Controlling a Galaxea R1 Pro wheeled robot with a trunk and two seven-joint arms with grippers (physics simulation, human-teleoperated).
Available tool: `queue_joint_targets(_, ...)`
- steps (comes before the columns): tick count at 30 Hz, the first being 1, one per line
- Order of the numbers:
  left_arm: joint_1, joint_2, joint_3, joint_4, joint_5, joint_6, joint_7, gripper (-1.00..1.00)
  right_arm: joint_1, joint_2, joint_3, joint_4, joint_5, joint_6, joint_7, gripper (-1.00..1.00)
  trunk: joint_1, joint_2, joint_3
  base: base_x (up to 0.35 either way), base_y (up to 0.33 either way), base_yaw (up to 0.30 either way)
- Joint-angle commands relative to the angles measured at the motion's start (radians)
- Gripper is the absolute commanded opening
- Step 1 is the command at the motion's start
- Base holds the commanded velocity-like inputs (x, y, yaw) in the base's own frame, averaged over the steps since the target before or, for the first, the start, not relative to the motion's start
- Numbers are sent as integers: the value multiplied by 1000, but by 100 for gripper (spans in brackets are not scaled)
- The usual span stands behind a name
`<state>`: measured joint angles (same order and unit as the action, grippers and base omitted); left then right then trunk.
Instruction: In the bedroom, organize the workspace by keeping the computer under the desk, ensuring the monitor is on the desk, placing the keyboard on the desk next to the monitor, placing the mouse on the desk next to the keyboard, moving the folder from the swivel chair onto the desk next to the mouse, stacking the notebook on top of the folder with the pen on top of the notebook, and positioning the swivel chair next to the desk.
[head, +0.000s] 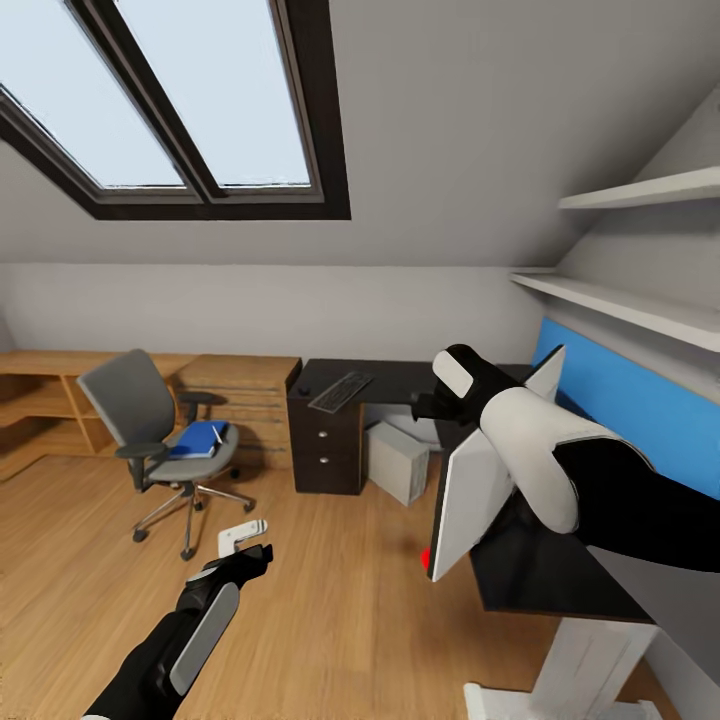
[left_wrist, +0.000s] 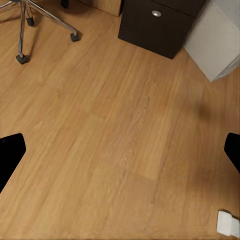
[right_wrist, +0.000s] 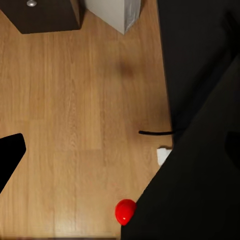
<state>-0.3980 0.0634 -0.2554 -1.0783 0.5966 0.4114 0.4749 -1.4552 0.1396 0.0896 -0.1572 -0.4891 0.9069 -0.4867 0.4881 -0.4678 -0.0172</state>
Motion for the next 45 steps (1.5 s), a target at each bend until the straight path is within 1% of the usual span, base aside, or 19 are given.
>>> queue_joint_targets(1, -1, 1, -4, -2, 9, 1, 10, 100, -1, 0, 9, -1, -9, 4, -6, 100, 0, -2, -2, -257, -7, 0)
queue_joint_targets(15, -1, 1, -11, 1, 9, 1, 10, 100, -1, -1, 9, -12, -5, 1, -6, 100, 0, -2, -2, -54, -1, 0)
queue_joint_targets(16, -1, 1, -26, 2, 10, 1, 10, 100, -1, -2, 9, -61, -5, -10, -6, 100, 0, -2, -2, 0, 0, 0)
queue_joint_targets(17, -1, 1, -31, 3, 11, 0, 10, 100, -1, -2, 8, -87, -5, -12, -7, 100, 0, -2, -2, 0, 0, 0)
queue_joint_targets(22, -1, 1, -42, 9, 10, 0, 11, 100, 0, -2, 6, -213, -4, -15, -10, 100, 0, -2, -2, 0, 0, 0)
queue_joint_targets(25, -1, 1, -46, 20, 10, -1, 11, 100, 5, -4, 4, -349, -1, -40, -14, 100, 0, -2, -2, 0, 0, 0)
queue_joint_targets(28, -1, 0, -47, 25, 9, -2, 11, 100, 8, -13, 3, -433, -1, -56, -16, 100, 0, -2, -2, 0, 0, 0)
queue_joint_targets(29, -1, -1, -49, 31, 9, -2, 10, 100, 14, -22, 3, -498, -1, -64, -20, 100, 0, -2, -2, 0, 0, 0)
queue_joint_targets(30, -1, -1, -51, 33, 9, -3, 10, 100, 21, -27, 3, -533, -1, -66, -23, 100, 0, -2, -2, 0, 0, 0)
queue_joint_targets(31, -1, -1, -55, 37, 9, -3, 10, 100, 44, -40, 3, -605, 0, -70, -32, 100, 0, -2, -2, 0, 0, 0)
queue_joint_targets(32, -1, -2, -57, 39, 9, -4, 11, 100, 60, -48, 3, -641, 0, -72, -37, 100, 0, -2, -2, 0, 0, 0)
queue_joint_targets(33, -1, -2, -62, 42, 9, -4, 11, 100, 99, -66, 3, -714, 0, -75, -50, 100, 0, -2, -2, 0, 0, 0)
queue_joint_targets(34, -1, -2, -63, 42, 9, -5, 11, 100, 119, -76, 3, -751, 0, -76, -59, 100, 0, -2, -2, 0, -5, 0)
queue_joint_targets(36, -1, -3, -73, 44, 9, -6, 14, 100, 214, -114, 3, -911, 5, -87, -113, 100, 0, -2, -2, -23, -83, 0)
queue_joint_targets(37, -1, -3, -76, 45, 9, -7, 15, 100, 243, -123, 3, -952, 9, -93, -129, 100, 0, -2, -2, -61, -153, 0)
queue_joint_targets(38, -1, -3, -83, 45, 9, -8, 16, 100, 305, -140, 3, -1030, 22, -112, -159, 100, 0, -2, -2, -92, -200, 0)
queue_joint_targets(39, -7, -9, -77, 39, 11, -9, 20, 100, 308, -133, 9, -1021, 30, -116, -152, 100, 0, -2, -2, 0, 0, 0)
queue_joint_targets(42, -24, -26, -77, 35, 9, -10, 20, 100, 324, -117, 11, -1038, 23, -98, -166, 100, 0, -2, -2, 0, 0, 0)
queue_joint_targets(45, -24, -27, -78, 36, 8, -10, 20, 100, 335, -103, 11, -1055, 21, -84, -171, 100, 0, -2, -2, 0, 0, 0)
